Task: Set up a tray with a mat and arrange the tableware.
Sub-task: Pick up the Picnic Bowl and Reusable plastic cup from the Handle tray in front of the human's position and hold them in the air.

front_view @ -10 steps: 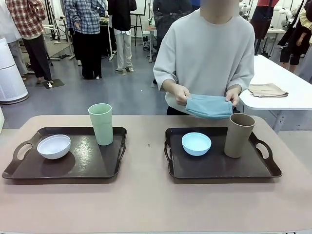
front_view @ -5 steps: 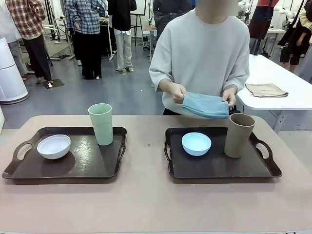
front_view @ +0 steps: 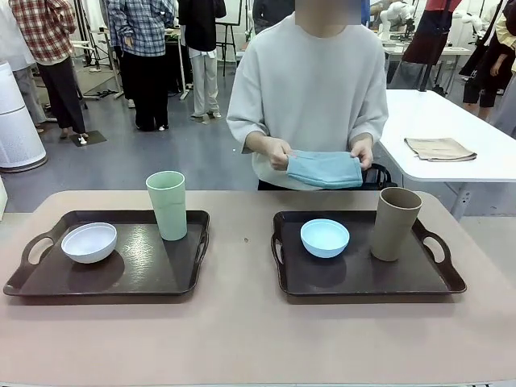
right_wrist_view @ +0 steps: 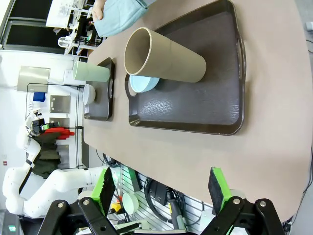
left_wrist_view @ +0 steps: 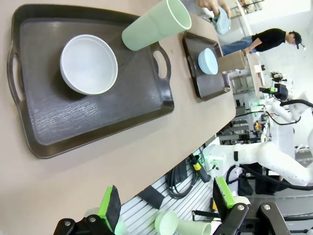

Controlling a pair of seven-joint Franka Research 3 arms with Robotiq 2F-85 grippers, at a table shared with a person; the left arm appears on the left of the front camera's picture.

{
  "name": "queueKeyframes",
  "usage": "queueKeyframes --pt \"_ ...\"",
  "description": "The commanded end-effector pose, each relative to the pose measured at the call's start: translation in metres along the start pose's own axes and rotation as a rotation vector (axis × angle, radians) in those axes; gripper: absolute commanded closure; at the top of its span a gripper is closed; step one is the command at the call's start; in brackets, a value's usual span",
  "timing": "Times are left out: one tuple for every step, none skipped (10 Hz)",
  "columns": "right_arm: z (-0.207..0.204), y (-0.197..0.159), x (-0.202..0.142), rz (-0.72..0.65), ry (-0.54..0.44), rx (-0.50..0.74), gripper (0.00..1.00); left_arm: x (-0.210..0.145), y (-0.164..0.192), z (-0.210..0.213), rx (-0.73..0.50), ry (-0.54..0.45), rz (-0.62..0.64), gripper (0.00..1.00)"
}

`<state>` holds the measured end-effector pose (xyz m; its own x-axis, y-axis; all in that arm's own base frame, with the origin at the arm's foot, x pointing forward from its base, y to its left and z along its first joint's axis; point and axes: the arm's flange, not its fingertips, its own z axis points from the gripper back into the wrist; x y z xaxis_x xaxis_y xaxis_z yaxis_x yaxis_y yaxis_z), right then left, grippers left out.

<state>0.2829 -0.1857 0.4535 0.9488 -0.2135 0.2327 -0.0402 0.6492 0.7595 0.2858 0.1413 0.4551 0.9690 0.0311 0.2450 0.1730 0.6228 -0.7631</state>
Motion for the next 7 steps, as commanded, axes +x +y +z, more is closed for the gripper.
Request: queueKeyframes --pt "0.0 0.0 0.001 0.0 -0.005 0.018 0.0 0.001 0.001 0.001 -0.023 -0.01 -0.022 0.0" --pt "0.0 0.0 0.001 0.0 -0.005 0.018 0.0 0.001 0.001 0.001 -0.023 -0.01 -0.022 0.0" --pt "0.0 0.0 0.001 0.0 -0.005 0.018 0.0 0.001 0.001 0.001 -0.023 -0.01 -0.022 0.0" --pt "0.0 0.0 0.001 0.0 -0.005 0.018 0.0 0.001 0.001 0.001 -0.023 -0.01 -0.022 0.0" --pt "0.0 0.0 0.0 0.0 0.0 0.0 0.0 0.0 0.0 0.0 0.0 0.0 0.0 0.0" --pt "-0.002 0.001 0.017 0.071 0.015 0.043 0.0 0.015 -0.01 -0.011 0.045 0.042 0.019 0.0" --pt "-0.015 0.006 0.029 0.225 0.099 0.035 0.0 0.031 -0.029 -0.027 0.094 0.051 0.002 0.0"
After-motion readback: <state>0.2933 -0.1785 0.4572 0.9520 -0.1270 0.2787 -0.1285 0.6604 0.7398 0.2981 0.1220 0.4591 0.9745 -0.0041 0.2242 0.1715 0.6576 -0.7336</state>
